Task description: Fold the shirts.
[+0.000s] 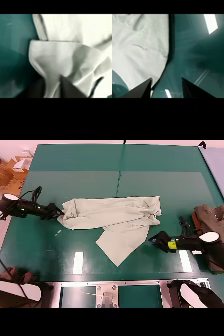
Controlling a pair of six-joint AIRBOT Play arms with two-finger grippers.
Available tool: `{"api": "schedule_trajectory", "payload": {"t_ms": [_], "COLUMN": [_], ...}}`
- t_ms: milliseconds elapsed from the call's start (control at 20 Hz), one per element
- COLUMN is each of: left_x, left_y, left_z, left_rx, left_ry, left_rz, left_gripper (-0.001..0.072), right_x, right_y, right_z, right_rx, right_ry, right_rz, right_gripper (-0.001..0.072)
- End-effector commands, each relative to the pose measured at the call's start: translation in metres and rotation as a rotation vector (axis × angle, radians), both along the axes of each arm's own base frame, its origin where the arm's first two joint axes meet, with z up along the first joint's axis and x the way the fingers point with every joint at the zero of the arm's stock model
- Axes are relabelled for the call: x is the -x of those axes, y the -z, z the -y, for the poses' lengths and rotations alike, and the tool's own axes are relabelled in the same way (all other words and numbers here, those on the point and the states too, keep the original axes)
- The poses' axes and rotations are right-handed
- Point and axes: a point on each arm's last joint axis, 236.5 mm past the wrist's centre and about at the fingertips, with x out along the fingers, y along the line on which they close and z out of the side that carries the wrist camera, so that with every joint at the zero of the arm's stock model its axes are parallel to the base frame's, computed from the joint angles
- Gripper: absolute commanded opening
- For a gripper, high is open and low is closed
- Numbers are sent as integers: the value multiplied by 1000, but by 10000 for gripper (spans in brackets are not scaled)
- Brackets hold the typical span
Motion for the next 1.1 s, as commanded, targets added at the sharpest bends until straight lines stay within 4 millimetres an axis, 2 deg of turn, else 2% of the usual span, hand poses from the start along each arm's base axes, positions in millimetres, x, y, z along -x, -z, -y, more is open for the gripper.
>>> {"api": "schedule_trajectory", "payload": {"t_ms": [0, 150, 300, 350, 500, 600, 650, 750, 850, 900, 950, 1050], "left_x": [13, 14, 13, 12, 9, -1, -7, -17, -23, -22, -17, 4], "left_y": [-5, -6, -13, -15, -31, -62, -82, -145, -223, -273, -324, -421], "left_z": [15, 15, 13, 9, -14, -27, -36, -53, -60, -60, -59, -55], "left_rx": [72, 72, 55, 30, -78, -116, -133, -179, -246, -266, -292, -321], "left_ry": [84, 88, 93, 92, 75, 18, -24, -103, -161, -203, -244, -329], "left_rz": [2, 0, 12, 10, 15, 73, 111, 243, 426, 539, 663, 896], "left_gripper": [23, 23, 22, 22, 22, 22, 22, 22, 22, 22, 22, 22], "right_x": [-11, -18, -35, -41, -55, -69, -80, -113, -142, -150, -151, -135], "right_y": [18, 31, 34, 33, 26, 2, -20, -95, -202, -266, -326, -443], "right_z": [-9, -13, -21, -22, -23, -31, -36, -38, -24, -13, -3, 18], "right_rx": [11, -3, -50, -63, -61, -95, -119, -162, -161, -133, -97, 5], "right_ry": [70, 95, 92, 93, 54, -5, -37, -93, -103, -100, -89, -49], "right_rz": [22, -9, 11, 22, 69, 128, 175, 334, 551, 688, 817, 1074], "right_gripper": [433, 432, 411, 347, 39, 17, 17, 17, 17, 17, 17, 17]}}
